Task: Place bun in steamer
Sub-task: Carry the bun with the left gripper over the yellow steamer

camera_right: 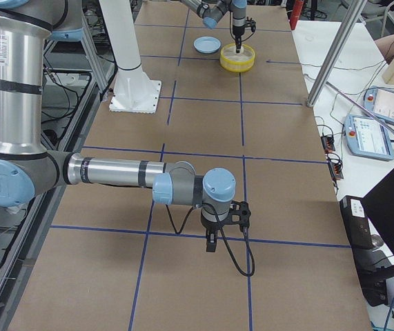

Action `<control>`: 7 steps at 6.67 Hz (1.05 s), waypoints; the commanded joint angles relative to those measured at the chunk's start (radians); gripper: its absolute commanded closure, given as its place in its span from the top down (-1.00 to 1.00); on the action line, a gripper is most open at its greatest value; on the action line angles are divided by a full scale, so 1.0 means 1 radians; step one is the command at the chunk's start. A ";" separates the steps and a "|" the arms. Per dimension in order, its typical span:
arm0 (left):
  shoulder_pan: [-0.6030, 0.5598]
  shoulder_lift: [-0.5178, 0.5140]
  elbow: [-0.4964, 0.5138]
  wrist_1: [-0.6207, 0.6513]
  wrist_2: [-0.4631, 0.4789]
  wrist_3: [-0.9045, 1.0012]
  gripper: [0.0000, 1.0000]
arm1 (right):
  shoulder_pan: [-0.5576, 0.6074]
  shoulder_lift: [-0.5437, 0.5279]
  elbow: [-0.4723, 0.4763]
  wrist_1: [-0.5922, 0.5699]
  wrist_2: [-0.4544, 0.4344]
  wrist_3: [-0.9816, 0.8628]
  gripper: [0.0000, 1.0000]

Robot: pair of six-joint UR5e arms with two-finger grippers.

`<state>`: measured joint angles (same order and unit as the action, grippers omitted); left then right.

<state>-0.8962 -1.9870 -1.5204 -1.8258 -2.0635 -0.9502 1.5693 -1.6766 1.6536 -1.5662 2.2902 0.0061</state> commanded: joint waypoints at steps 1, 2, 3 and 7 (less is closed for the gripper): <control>0.014 -0.012 0.040 -0.041 0.012 0.001 0.00 | 0.000 0.000 0.000 0.000 0.000 0.000 1.00; 0.017 -0.013 0.037 -0.046 0.013 -0.001 0.01 | 0.000 0.000 0.000 0.000 0.000 0.000 1.00; 0.017 -0.013 0.035 -0.046 0.013 0.001 0.02 | 0.000 0.000 0.000 0.000 0.000 0.000 1.00; 0.022 -0.012 0.034 -0.046 0.013 0.002 0.28 | 0.000 0.000 0.000 0.000 0.000 0.000 1.00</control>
<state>-0.8752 -2.0001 -1.4841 -1.8719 -2.0510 -0.9480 1.5692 -1.6766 1.6536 -1.5662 2.2902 0.0061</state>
